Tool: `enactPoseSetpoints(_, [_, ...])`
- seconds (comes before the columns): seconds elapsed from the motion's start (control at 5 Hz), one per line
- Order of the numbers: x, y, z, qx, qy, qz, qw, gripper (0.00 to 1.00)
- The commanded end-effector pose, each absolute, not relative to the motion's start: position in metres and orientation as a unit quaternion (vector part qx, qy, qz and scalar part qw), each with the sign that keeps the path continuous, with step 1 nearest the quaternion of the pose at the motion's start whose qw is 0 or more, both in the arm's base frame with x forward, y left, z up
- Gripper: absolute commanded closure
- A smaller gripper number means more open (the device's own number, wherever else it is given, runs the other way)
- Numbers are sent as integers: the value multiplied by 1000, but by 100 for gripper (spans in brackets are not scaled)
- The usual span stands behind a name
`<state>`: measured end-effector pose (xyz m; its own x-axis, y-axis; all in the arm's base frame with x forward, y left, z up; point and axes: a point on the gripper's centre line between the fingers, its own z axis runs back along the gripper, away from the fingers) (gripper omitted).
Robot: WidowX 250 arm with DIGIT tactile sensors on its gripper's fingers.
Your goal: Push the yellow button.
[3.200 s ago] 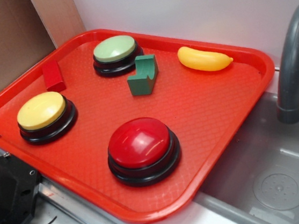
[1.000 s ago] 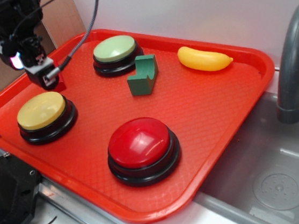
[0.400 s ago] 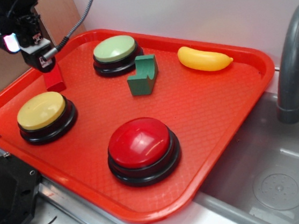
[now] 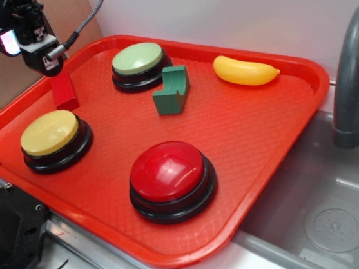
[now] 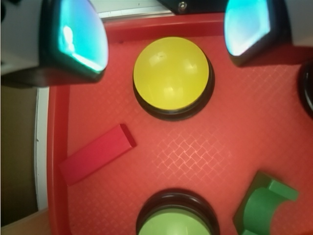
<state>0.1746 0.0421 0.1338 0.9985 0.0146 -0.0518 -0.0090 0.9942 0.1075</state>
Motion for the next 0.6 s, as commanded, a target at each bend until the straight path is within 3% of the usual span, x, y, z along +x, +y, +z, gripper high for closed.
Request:
enactPoseSetpoints(0.0, [187,34,161,54,-22,0,998,0])
enactPoseSetpoints(0.4, [182,30,177,72,-53,-1,996,0])
